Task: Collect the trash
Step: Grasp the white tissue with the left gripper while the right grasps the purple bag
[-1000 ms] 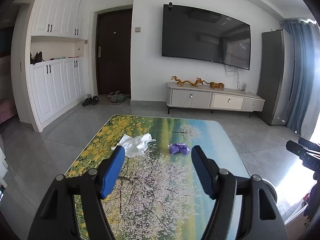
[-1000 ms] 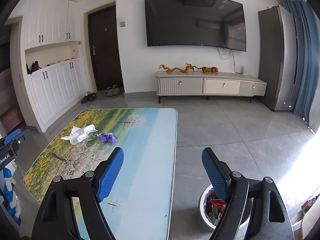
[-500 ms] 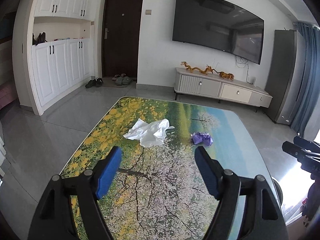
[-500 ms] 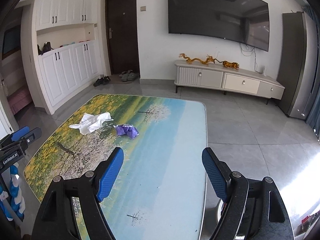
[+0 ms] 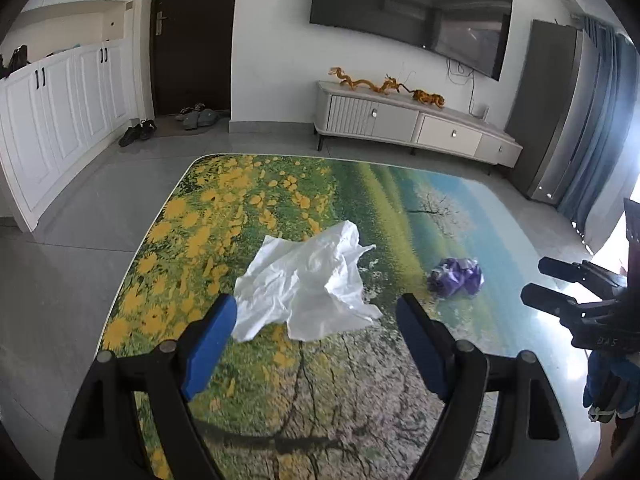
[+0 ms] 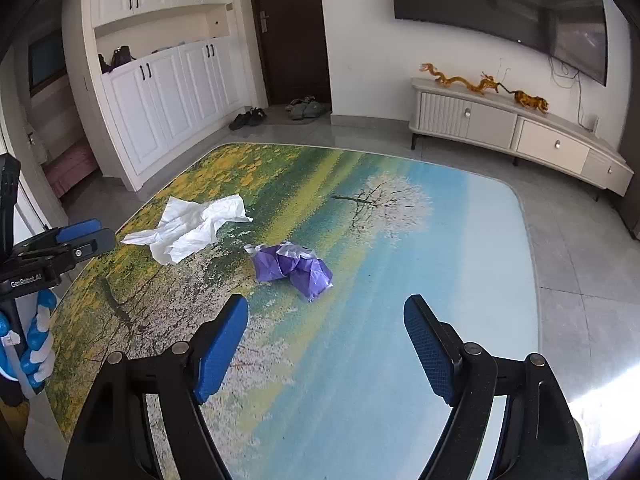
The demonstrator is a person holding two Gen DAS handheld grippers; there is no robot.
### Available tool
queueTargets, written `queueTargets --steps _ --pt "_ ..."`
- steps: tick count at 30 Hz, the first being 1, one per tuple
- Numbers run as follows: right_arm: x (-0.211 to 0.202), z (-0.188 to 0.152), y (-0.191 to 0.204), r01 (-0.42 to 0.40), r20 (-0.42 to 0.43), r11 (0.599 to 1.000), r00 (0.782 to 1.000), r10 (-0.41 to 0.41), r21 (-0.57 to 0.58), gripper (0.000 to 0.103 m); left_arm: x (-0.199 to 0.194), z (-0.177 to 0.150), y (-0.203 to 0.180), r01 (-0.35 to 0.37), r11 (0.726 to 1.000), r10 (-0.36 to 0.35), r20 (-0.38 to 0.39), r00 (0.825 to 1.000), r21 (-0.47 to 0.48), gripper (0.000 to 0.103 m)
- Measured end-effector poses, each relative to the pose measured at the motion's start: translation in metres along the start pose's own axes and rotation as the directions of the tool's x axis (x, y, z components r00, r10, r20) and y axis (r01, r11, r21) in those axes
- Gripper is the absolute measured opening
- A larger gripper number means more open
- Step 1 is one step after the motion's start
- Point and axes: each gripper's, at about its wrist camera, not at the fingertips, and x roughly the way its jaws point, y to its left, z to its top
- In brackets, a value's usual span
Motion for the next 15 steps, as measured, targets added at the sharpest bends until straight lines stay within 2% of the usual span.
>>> queueTargets --steps 3,7,15 --pt "0.022 0.01 0.003 -0.025 -0.013 1.0 1.0 0.025 -0.01 0.08 0.028 0.014 -0.004 -0.012 0.999 0.013 -0.026 1.0 0.05 0.081" --pt "0.046 0.023 0.008 -0.054 -0.023 0.998 0.998 0.054 -0.028 0.08 0.058 0.023 -0.01 -0.014 0.997 0.019 -0.074 0.997 0.071 0.081" --pt "0.077 0.031 0.02 -0.11 -0.087 0.987 0.991 0.1 -0.12 0.08 0.084 0.012 -0.01 -0.033 0.997 0.042 -0.139 0.989 0.066 0.077"
